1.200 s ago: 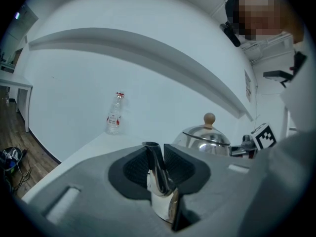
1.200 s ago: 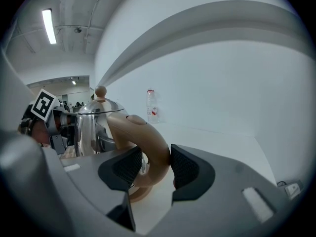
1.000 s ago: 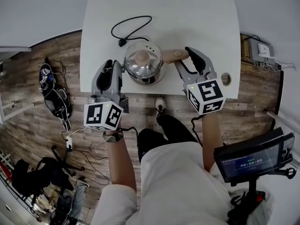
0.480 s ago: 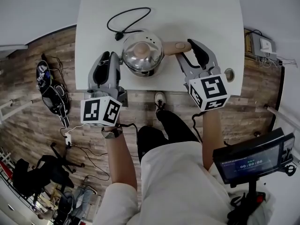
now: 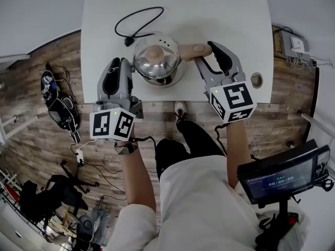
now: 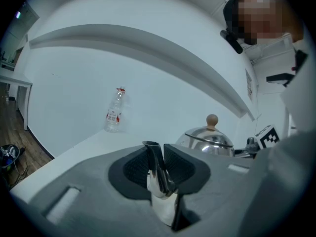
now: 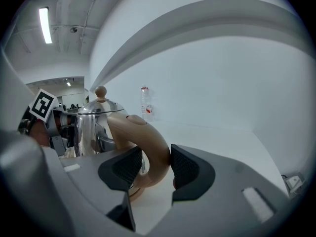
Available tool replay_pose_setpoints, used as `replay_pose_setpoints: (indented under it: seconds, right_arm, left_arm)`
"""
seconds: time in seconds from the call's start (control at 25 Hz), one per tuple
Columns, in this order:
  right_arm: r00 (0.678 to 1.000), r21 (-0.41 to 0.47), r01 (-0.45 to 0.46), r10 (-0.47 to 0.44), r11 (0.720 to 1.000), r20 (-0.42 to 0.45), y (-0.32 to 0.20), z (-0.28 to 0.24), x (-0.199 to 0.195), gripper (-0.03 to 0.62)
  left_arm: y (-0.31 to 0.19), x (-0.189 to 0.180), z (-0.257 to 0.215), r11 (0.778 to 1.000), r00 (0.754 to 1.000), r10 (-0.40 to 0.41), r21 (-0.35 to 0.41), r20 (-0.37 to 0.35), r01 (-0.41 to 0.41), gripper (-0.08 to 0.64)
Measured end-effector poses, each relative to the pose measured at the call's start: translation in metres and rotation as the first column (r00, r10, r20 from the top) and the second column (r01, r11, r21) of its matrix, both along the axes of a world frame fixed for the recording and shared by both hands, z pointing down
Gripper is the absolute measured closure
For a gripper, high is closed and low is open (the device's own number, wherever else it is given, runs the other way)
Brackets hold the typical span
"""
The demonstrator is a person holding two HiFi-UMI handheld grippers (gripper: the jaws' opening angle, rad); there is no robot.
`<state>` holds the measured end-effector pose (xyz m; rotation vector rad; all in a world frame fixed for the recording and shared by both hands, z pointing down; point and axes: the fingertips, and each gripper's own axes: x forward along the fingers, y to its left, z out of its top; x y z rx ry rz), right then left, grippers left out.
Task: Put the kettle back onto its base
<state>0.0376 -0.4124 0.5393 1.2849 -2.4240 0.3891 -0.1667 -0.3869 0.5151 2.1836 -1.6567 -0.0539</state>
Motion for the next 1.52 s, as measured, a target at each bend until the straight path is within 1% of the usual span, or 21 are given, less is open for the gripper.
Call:
replay_pose_setpoints:
  seconds: [0.12, 0.2, 0.36, 0.56, 0.6, 0.68, 0.8, 1.04, 1.24, 1.44, 1.52]
  right_arm:
    - [0.999, 0.002, -0.028, 0.028, 1.000, 0.020, -0.001, 0.000, 0.000, 0.408]
    - [0.999, -0.002, -0.043, 0.043, 0.999, 0.032, 0.000, 0.002, 0.000, 0.407]
    - [0.997, -0.015, -0.056, 0.057, 0.998, 0.056, -0.001, 0.007, 0.001, 0.403]
    - [0.995, -0.036, -0.059, 0.062, 0.998, 0.073, -0.001, 0.007, 0.001, 0.402]
    - [0.996, -0.039, -0.059, 0.061, 0.998, 0.068, 0.000, 0.006, 0.001, 0.402]
    - [0.997, -0.039, -0.057, 0.059, 0.998, 0.055, 0.000, 0.006, 0.001, 0.402]
    - [0.997, -0.037, -0.059, 0.061, 0.998, 0.053, 0.002, 0.006, 0.001, 0.402]
    - [0.997, -0.023, -0.070, 0.071, 0.997, 0.043, 0.004, 0.002, 0.007, 0.402]
    - [0.993, -0.039, -0.106, 0.108, 0.994, 0.039, 0.011, -0.001, 0.013, 0.404]
    - [0.991, -0.014, -0.133, 0.133, 0.991, 0.028, 0.018, -0.014, 0.020, 0.425]
    - [0.986, 0.010, -0.159, 0.158, 0.987, 0.044, 0.020, -0.025, 0.026, 0.465]
  left_arm:
    - [-0.001, -0.001, 0.000, 1.000, 1.000, -0.004, 0.012, -0.013, 0.004, 0.477]
    - [-0.001, -0.002, 0.003, 1.000, 1.000, -0.004, 0.006, -0.028, 0.005, 0.477]
    - [-0.003, -0.001, 0.008, 1.000, 0.999, -0.007, 0.001, -0.047, 0.007, 0.476]
    - [-0.003, -0.003, 0.007, 0.999, 0.997, -0.034, 0.014, -0.072, 0.035, 0.472]
    - [-0.002, -0.002, 0.007, 0.999, 0.997, -0.032, 0.013, -0.070, 0.033, 0.472]
    - [-0.001, -0.001, 0.009, 1.000, 0.998, -0.026, 0.004, -0.057, 0.026, 0.446]
    - [0.001, -0.004, 0.012, 1.000, 0.999, -0.027, -0.004, -0.028, 0.027, 0.442]
    - [0.004, -0.007, 0.000, 0.999, 0.999, -0.035, 0.021, 0.034, 0.034, 0.440]
    - [0.015, -0.017, -0.012, 0.997, 0.997, -0.064, 0.037, 0.032, 0.063, 0.440]
    - [0.028, -0.020, -0.023, 0.997, 0.996, -0.067, 0.050, 0.053, 0.064, 0.440]
    - [0.033, -0.019, -0.027, 0.997, 0.997, -0.059, 0.056, 0.056, 0.056, 0.440]
